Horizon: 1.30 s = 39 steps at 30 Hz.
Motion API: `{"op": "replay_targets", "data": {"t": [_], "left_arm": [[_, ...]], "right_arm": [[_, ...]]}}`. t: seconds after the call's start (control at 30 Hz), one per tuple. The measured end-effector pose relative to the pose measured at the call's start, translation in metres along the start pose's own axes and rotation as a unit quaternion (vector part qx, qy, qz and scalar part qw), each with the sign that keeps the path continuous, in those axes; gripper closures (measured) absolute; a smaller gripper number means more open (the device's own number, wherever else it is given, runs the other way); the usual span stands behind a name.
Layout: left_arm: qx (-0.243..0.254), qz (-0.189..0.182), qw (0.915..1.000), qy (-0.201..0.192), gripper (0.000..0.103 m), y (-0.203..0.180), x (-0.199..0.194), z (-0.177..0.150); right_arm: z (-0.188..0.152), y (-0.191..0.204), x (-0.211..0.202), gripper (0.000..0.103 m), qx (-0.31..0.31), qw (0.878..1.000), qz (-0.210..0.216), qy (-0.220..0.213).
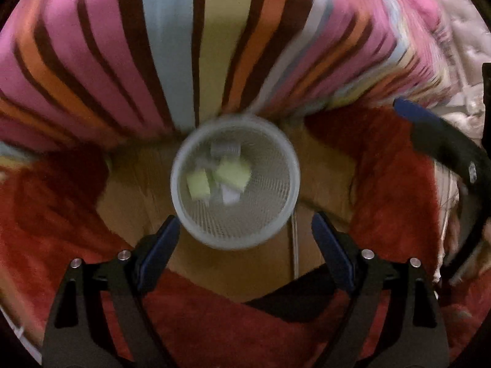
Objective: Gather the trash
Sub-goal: 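Raise both tools from the wastebasket back toward the remaining boxes, then grasp the white Your Skin Dress box with the right tool while the left tool grasps the green-white tissue pack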
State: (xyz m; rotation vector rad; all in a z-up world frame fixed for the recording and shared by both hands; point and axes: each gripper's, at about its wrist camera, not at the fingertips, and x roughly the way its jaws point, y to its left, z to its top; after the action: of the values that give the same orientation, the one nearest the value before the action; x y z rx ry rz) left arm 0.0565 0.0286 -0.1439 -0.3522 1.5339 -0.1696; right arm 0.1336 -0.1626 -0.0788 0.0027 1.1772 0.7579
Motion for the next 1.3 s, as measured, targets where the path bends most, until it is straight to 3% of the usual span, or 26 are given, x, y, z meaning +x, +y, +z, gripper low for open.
{"op": "replay_targets", "data": {"t": [0.1,0.2,0.33,0.47,0.77,1.1,1.3], "left_arm": [[0.024,0.035,0.9949,-0.092,0.018,-0.003,-0.036,0.012],[0.027,0.070,0.9822,-0.172,0.018,0.000,-0.063,0.030],[0.009,0.051,0.9717,-0.230,0.018,0.007,-0.085,0.056],[0.024,0.075,0.9602,-0.268,0.018,0.003,-0.096,0.085],[0.085,0.072,0.9459,-0.305,0.018,-0.002,-0.105,0.157],[0.153,0.070,0.9293,-0.329,0.018,-0.011,-0.106,0.262],[0.178,0.059,0.9332,-0.306,0.018,-0.011,-0.096,0.308]], "right_arm": [[0.026,-0.005,-0.024,0.008,-0.040,0.994,-0.056,-0.082],[0.049,-0.012,-0.035,0.008,-0.069,0.985,-0.087,-0.136],[0.076,-0.020,-0.027,0.008,-0.092,0.977,-0.110,-0.158],[0.098,-0.024,-0.020,0.008,-0.105,0.975,-0.100,-0.166],[0.139,-0.034,-0.006,0.008,-0.113,0.977,-0.089,-0.158],[0.174,-0.050,0.021,0.008,-0.115,0.981,-0.073,-0.138],[0.188,-0.052,0.035,0.008,-0.136,0.981,-0.058,-0.122]]}}
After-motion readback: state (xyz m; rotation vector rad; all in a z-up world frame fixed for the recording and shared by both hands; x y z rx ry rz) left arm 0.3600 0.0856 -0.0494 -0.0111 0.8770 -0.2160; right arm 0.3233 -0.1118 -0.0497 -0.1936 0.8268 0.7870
